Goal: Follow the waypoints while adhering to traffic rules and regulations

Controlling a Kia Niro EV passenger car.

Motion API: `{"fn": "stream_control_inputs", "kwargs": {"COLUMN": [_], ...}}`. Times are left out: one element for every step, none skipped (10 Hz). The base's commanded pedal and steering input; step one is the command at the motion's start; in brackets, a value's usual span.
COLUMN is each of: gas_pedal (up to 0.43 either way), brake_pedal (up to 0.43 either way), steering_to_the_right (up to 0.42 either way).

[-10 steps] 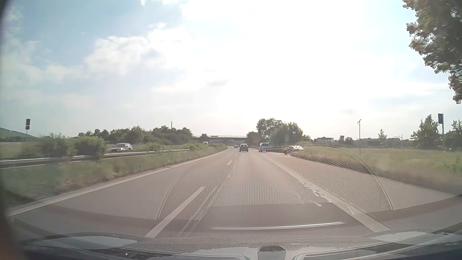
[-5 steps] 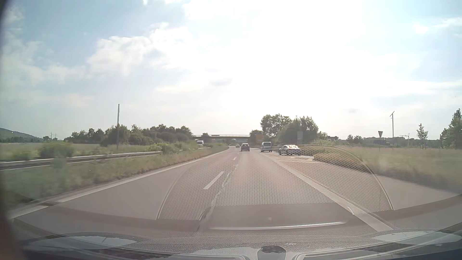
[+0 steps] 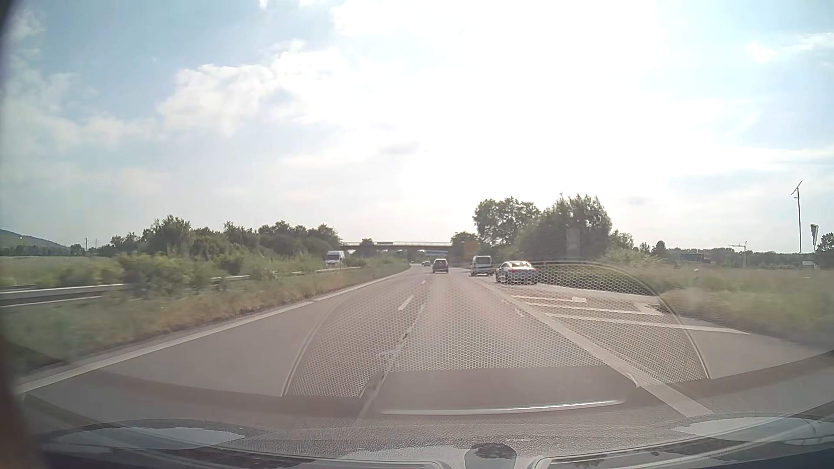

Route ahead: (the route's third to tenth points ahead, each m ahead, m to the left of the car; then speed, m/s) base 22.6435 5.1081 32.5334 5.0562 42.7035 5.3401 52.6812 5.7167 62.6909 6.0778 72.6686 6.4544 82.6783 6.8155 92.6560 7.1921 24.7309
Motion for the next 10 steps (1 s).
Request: {"fn": "stream_control_inputs", "kwargs": {"gas_pedal": [0.000, 0.000, 0.000, 0.000, 0.000, 0.000, 0.000, 0.000, 0.000, 0.000], "brake_pedal": [0.000, 0.000, 0.024, 0.067, 0.061, 0.067, 0.104, 0.140, 0.146, 0.171], "steering_to_the_right": [-0.003, -0.003, -0.003, -0.003, -0.003, -0.003, -0.003, -0.003, -0.003, -0.004]}}
